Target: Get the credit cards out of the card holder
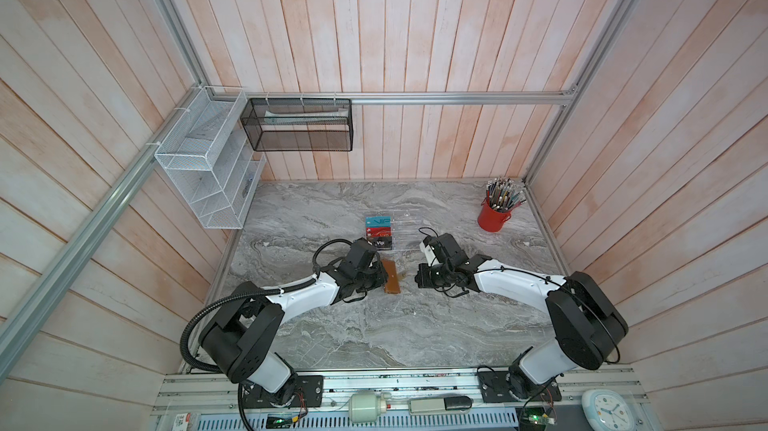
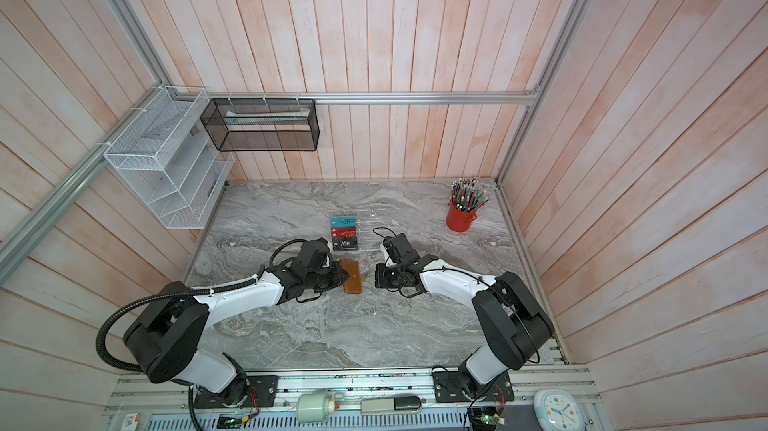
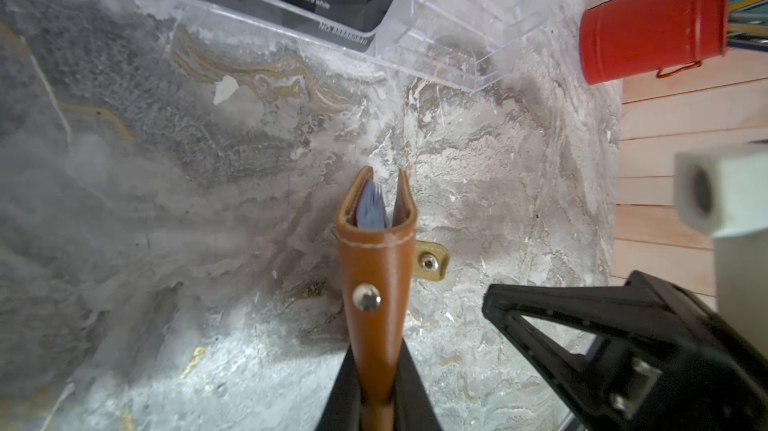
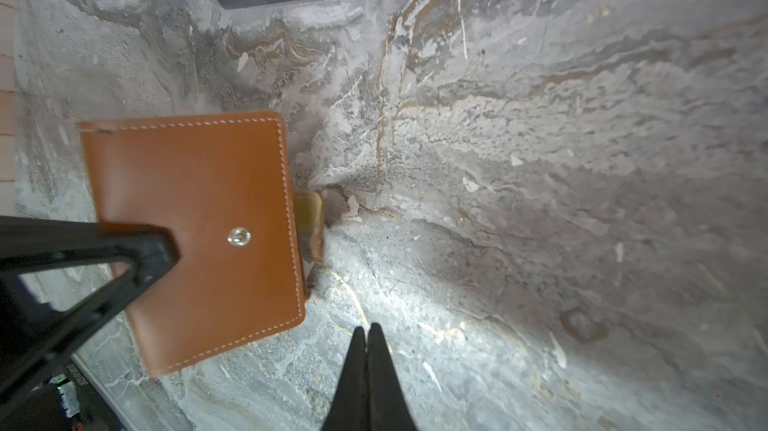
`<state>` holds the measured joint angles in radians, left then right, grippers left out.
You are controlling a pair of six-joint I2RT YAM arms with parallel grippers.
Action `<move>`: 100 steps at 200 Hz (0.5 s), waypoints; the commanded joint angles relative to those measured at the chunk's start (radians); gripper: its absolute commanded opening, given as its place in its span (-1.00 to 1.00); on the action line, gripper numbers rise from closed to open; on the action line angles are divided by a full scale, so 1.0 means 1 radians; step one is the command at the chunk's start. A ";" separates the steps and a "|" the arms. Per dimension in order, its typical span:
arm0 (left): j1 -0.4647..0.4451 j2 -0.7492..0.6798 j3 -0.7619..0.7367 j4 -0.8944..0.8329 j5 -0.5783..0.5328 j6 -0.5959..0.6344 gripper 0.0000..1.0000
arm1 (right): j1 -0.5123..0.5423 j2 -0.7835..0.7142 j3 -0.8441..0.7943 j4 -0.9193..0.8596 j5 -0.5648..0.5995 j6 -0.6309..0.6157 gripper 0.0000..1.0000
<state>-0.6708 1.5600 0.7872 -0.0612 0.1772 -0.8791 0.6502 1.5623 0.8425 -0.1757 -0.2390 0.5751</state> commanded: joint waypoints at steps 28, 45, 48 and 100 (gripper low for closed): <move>-0.005 0.009 0.023 -0.029 -0.036 0.035 -0.52 | 0.005 0.009 -0.010 0.058 -0.035 0.033 -1.00; -0.006 0.006 0.020 -0.035 -0.045 0.037 -0.51 | 0.012 0.014 -0.001 0.063 -0.036 0.035 -0.82; -0.006 0.004 0.020 -0.037 -0.045 0.037 -0.51 | 0.014 0.016 0.001 0.065 -0.034 0.037 -0.77; -0.007 0.003 0.021 -0.035 -0.047 0.026 -0.51 | 0.069 0.039 0.042 0.088 -0.003 0.061 0.01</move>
<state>-0.6727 1.5719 0.7872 -0.0906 0.1493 -0.8566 0.6952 1.5742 0.8452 -0.1078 -0.2592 0.6224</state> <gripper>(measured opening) 0.246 0.456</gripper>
